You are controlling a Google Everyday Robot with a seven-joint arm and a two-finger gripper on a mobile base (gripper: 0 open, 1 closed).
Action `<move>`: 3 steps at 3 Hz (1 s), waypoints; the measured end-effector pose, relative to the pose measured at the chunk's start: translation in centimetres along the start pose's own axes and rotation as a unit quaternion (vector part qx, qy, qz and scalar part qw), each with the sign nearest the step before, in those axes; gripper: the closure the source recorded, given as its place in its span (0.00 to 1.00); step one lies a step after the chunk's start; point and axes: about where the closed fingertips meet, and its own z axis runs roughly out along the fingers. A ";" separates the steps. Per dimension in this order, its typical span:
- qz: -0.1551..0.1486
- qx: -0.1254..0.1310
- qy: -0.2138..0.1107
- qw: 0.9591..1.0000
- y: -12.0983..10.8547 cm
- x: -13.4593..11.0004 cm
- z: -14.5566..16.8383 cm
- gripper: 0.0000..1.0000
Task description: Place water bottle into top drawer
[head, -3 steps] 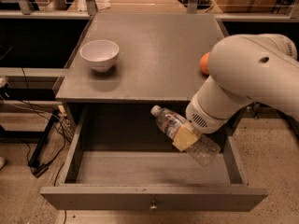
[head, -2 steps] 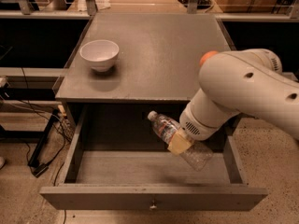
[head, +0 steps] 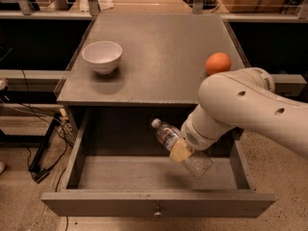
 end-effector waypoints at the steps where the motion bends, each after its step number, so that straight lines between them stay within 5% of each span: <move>1: 0.004 0.000 -0.006 1.000 -1.2 -0.4 1.4 1.00; 3: 0.014 -0.016 -0.002 1.000 -1.0 -0.5 4.4 1.00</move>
Offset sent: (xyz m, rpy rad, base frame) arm 0.0299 0.0061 -0.0434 0.0381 0.0209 -0.0092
